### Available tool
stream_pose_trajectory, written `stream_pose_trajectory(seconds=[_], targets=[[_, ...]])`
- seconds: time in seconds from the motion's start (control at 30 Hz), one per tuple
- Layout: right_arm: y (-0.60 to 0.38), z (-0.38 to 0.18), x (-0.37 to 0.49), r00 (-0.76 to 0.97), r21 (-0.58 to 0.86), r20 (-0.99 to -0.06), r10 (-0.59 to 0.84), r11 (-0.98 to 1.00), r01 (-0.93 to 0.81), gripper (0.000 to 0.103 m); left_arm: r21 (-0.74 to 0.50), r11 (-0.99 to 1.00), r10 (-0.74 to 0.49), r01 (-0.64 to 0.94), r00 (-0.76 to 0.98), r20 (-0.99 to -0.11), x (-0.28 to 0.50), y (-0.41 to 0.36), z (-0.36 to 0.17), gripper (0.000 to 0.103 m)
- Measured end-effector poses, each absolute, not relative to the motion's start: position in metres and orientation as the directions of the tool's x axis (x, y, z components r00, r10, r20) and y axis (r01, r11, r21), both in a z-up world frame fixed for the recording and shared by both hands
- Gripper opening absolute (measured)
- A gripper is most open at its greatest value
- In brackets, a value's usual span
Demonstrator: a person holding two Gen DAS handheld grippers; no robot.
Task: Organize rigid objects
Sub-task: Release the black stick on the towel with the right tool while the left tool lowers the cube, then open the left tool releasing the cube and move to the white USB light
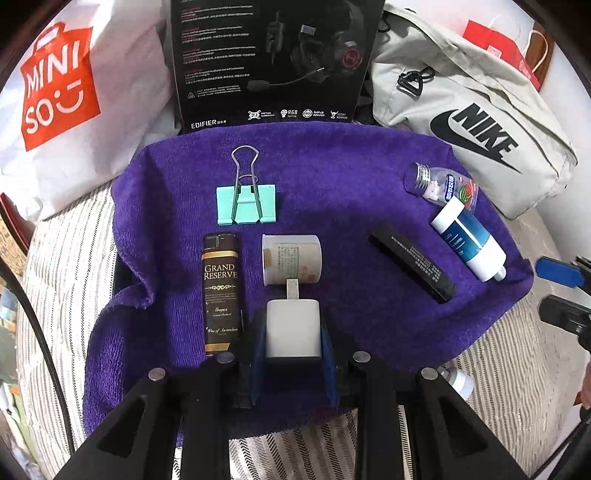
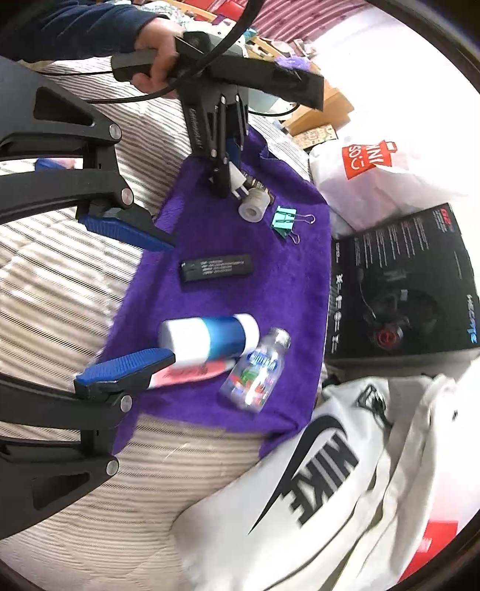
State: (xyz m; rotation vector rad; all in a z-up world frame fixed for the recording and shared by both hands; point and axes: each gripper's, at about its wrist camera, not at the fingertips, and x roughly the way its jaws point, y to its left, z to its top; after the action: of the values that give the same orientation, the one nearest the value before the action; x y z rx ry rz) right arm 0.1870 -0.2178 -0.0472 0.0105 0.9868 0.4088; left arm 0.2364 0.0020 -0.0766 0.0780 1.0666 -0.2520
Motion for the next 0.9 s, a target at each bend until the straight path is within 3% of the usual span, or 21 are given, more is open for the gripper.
stream_pose_trajectory(seconds=[0.3, 0.53, 0.6, 0.67, 0.9], targets=[[-0.239, -0.063, 0.15, 0.46, 0.24, -0.817, 0.347, 0.931, -0.276, 0.058, -0.046, 0.973, -0.146, 0.225, 0.452, -0.88, 0.233, 0.001, -0.078, 0.026], [-0.252, -0.067, 0.126, 0.463, 0.271, -0.811, 0.357, 0.931, -0.243, 0.058, -0.059, 0.977, -0.143, 0.203, 0.431, -0.891, 0.229, 0.006, -0.071, 0.035], [-0.255, -0.067, 0.121, 0.464, 0.276, -0.81, 0.358, 0.931, -0.237, 0.058, -0.072, 0.977, -0.154, 0.2, 0.43, -0.89, 0.225, 0.007, -0.065, 0.044], [-0.259, -0.066, 0.117, 0.466, 0.279, -0.809, 0.357, 0.932, -0.23, 0.058, -0.065, 0.978, -0.147, 0.196, 0.443, -0.885, 0.218, 0.005, -0.058, 0.062], [-0.271, -0.065, 0.1, 0.477, 0.275, -0.809, 0.344, 0.938, -0.212, 0.058, -0.055, 0.971, -0.169, 0.234, 0.499, -0.85, 0.178, -0.012, -0.037, 0.065]])
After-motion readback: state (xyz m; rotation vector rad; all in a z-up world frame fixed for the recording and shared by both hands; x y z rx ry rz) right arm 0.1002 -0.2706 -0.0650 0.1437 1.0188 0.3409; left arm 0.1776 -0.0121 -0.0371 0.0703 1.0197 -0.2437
